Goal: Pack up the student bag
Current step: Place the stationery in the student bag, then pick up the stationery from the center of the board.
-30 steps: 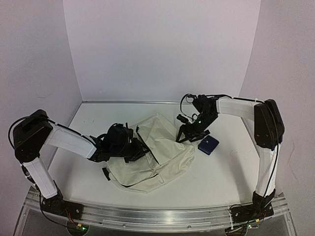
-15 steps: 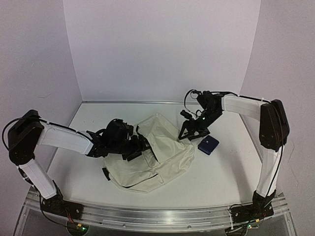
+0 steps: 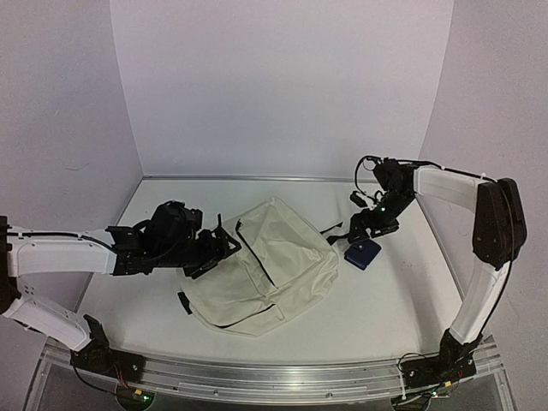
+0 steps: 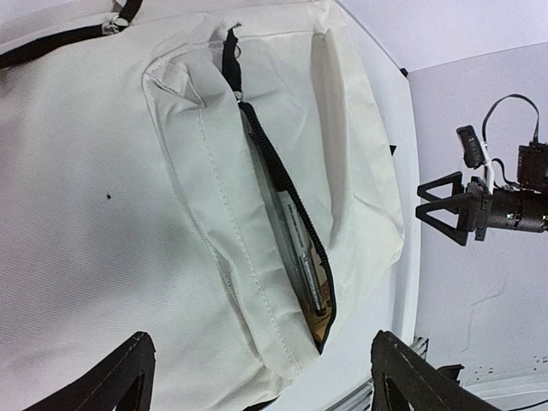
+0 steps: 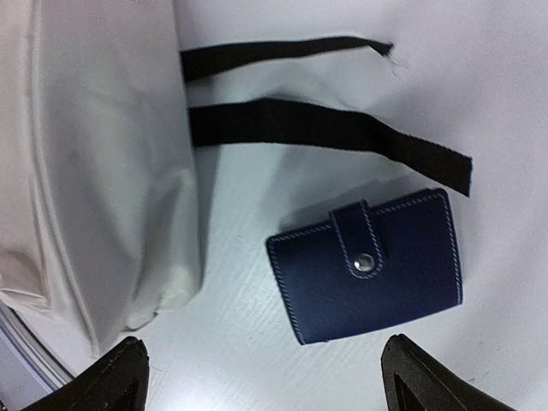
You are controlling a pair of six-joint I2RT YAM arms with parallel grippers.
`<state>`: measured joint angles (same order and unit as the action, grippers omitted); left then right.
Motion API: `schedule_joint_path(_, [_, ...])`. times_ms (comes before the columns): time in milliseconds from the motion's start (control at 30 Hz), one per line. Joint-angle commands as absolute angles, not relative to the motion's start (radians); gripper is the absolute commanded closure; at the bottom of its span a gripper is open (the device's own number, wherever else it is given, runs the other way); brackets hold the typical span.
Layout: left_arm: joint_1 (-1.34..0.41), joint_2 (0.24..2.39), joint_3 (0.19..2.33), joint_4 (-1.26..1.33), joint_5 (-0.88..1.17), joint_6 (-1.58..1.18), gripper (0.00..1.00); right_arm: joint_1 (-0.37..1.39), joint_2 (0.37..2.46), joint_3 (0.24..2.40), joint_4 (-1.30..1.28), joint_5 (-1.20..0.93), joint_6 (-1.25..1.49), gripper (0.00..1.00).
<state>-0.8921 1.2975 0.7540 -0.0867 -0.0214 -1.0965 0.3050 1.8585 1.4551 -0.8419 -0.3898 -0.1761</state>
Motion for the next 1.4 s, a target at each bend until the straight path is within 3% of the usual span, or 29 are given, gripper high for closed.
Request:
schedule_joint_path(0, [-0.894,1.24,0.744,-0.133,-0.088,-1.069,0.12,0.298,1.863,1.432,-0.822,-0.229,-0.26,0.04])
schedule_joint_path(567, [-0.894,1.249,0.744,-0.097,-0.082,-1.052,0.11,0.306,1.913,1.369,-0.764,-0.191,-0.343,0.02])
schedule_joint_path(800, [-0.894,1.256,0.75,-0.094,-0.079,-1.048,0.11,0.43,1.814,1.24,-0.612,0.0,-0.356,0.08])
schedule_joint_path(933, [-0.894,1.252,0.75,-0.093,-0.077,-1.046,0.11,0.471,1.826,1.19,-0.533,0.098,-0.382,0.17])
schedule_joint_path(1167, [-0.894,1.229,0.748,-0.098,-0.085,-1.043,0.11,0.526,1.858,1.13,-0.423,0.224,-0.417,0.43])
schedule_joint_path(1300, [-0.894,1.217,0.745,-0.1,-0.089,-1.036,0.11,0.557,1.849,1.094,-0.387,0.275,-0.433,0.62])
schedule_joint_path(1367, [-0.894,1.219,0.748,-0.101,-0.089,-1.028,0.11,0.569,1.829,1.083,-0.386,0.28,-0.428,0.76])
